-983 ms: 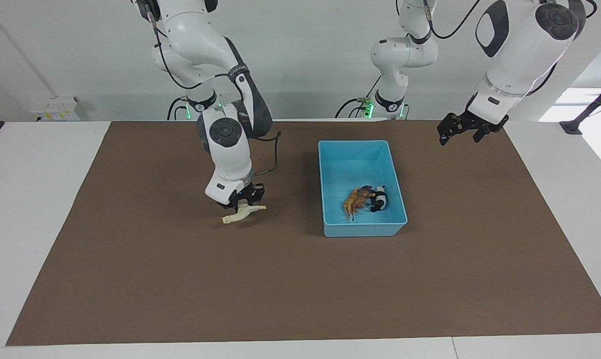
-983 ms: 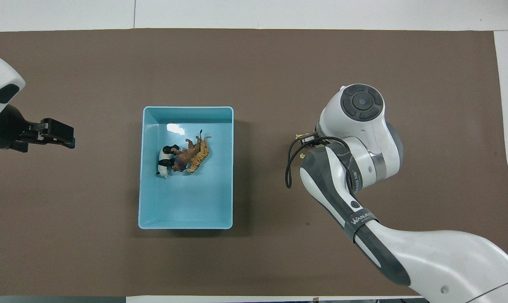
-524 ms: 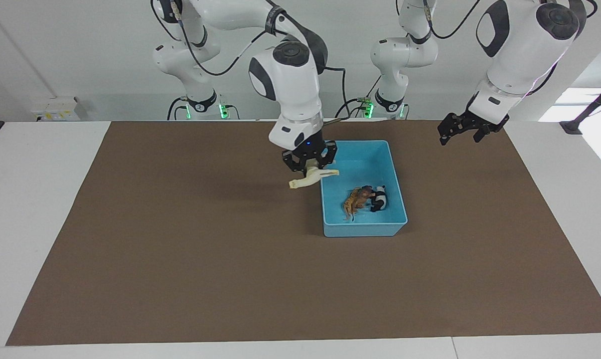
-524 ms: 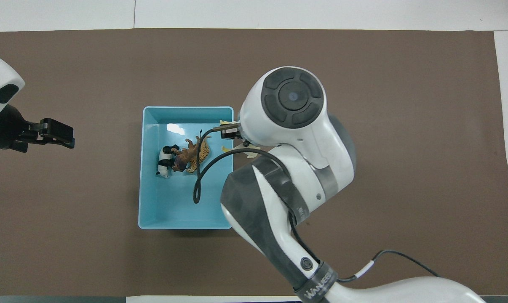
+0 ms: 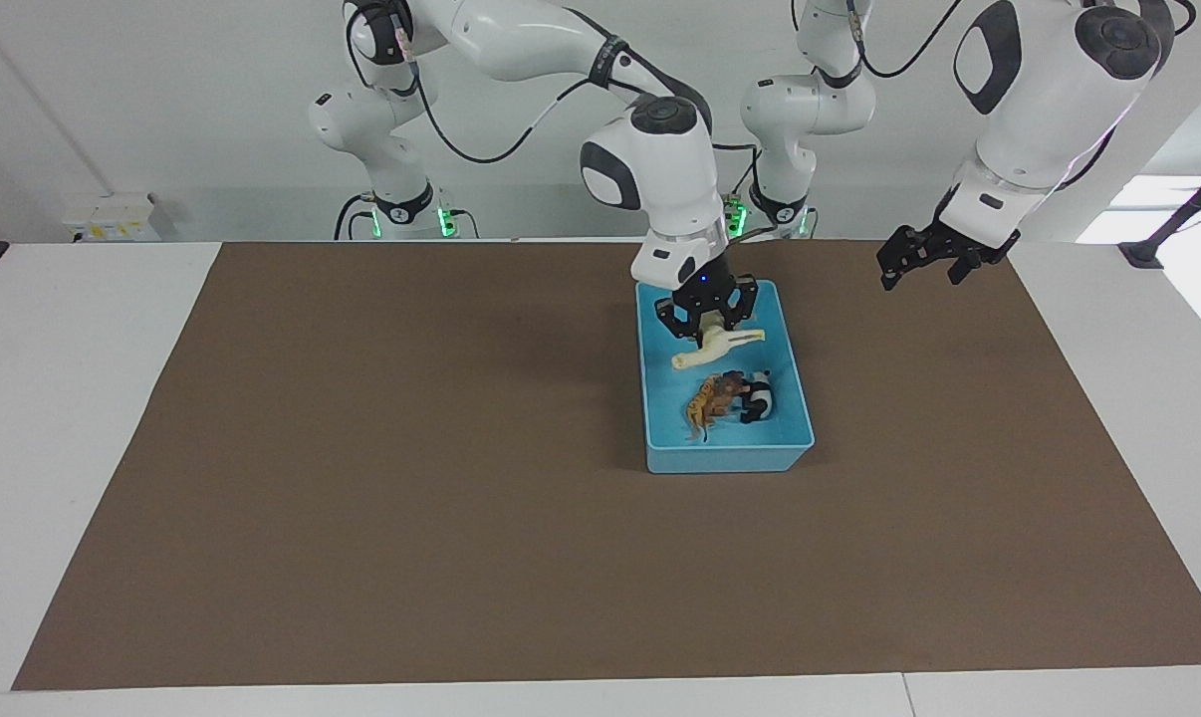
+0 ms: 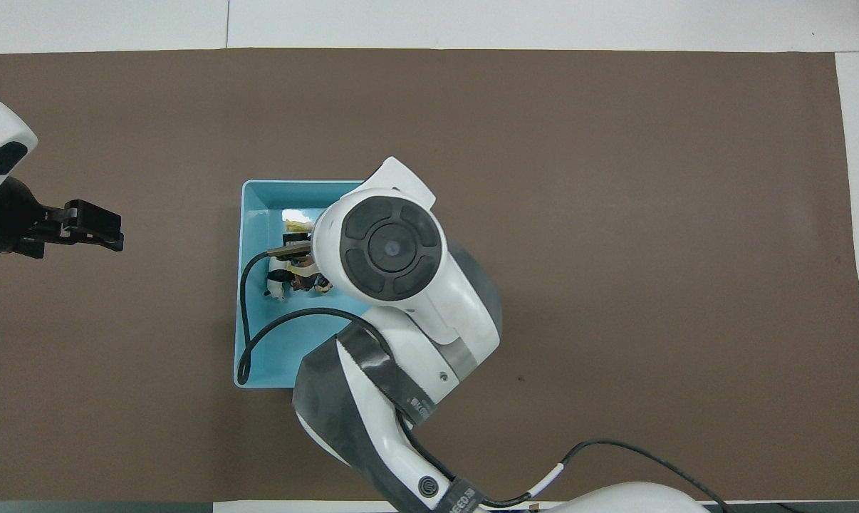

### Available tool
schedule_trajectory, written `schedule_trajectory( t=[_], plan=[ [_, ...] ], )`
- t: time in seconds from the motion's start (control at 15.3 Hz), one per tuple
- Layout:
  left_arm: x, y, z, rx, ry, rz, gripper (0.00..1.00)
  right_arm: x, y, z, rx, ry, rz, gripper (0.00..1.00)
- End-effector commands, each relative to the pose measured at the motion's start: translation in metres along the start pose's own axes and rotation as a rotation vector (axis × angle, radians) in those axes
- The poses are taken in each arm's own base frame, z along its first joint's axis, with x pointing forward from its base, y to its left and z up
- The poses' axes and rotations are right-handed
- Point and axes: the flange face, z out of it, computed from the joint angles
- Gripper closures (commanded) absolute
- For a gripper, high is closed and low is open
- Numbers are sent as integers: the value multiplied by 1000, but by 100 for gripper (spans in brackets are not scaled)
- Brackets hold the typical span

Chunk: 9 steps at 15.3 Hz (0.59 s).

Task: Put all toys into storage box
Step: 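Lower the cream horse into the blue box and open the right gripper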

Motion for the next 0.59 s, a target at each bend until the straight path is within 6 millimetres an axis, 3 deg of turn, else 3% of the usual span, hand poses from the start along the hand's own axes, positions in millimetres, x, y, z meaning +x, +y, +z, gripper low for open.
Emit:
schedule_trajectory(
  t=[0.0, 0.2, 0.33, 0.52],
  plan=[
    [-2, -4, -4, -13, 3, -2, 0, 7, 8, -14, 11, 1, 118, 0],
    [-2, -4, -4, -13, 3, -2, 0, 21, 23, -22, 3, 3, 188, 0],
    [-2, -4, -5, -13, 6, -2, 0, 39, 44, -49, -19, 23, 209, 0],
    [-2, -4, -5, -13, 6, -2, 0, 88, 137, -114, -95, 44, 287, 0]
  ],
)
